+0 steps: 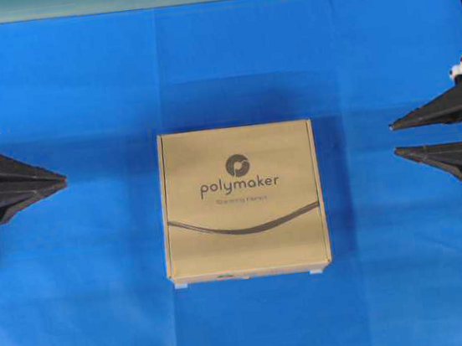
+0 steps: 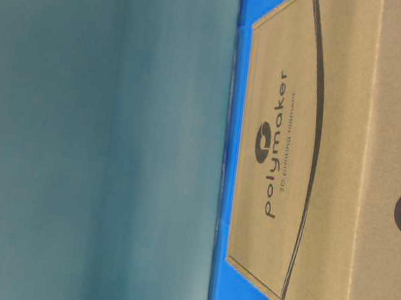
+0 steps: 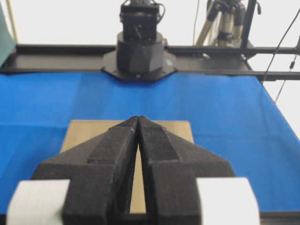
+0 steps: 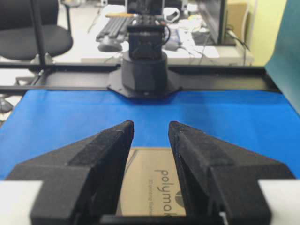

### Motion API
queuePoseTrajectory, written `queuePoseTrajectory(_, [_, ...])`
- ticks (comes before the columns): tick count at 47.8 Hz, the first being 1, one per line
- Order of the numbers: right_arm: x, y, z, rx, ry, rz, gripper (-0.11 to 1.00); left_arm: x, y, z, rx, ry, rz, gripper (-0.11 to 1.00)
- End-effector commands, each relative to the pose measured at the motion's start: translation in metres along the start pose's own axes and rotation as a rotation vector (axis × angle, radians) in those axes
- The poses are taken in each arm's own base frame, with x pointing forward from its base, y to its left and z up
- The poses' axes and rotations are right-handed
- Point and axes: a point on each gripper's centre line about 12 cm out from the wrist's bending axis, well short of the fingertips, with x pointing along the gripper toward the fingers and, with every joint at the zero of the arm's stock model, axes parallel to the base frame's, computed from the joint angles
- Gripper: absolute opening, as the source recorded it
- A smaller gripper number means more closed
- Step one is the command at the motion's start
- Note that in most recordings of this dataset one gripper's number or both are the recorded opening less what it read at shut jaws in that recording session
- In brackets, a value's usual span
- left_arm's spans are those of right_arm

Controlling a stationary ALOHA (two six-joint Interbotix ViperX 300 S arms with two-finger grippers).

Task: Lift up the cardboard box by clamping it between your arms.
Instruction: 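Move both grippers inward toward the left and right sides of the polymaker box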

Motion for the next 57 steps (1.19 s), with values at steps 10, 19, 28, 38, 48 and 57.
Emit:
queuePoseTrajectory(10, [0.011,-0.003,-0.01,0.193,0.316,-0.04,-0.01,0.018,0.0,-0.005,-0.019,0.121,-0.002,0.0])
queuePoseTrajectory(19, [0.009,-0.003,-0.019,0.192,0.591,-0.044,0.0,0.02,-0.001,-0.03,-0.03,0.336,-0.001,0.0])
queuePoseTrajectory(28, [0.007,-0.008,-0.04,0.163,0.825,-0.069,0.0,0.024,-0.002,-0.047,-0.026,0.538,0.001,0.0])
queuePoseTrajectory(38, [0.008,-0.011,-0.067,0.145,1.045,-0.085,0.03,0.033,-0.002,-0.061,-0.013,0.658,0.0,0.0])
queuePoseTrajectory(48, [0.01,-0.018,-0.073,0.067,1.051,-0.101,0.16,0.042,-0.001,-0.076,-0.008,0.768,0.004,0.01])
queuePoseTrajectory(57, [-0.002,-0.021,-0.092,0.073,1.11,-0.119,0.63,0.045,0.003,-0.09,-0.012,0.842,0.019,0.22])
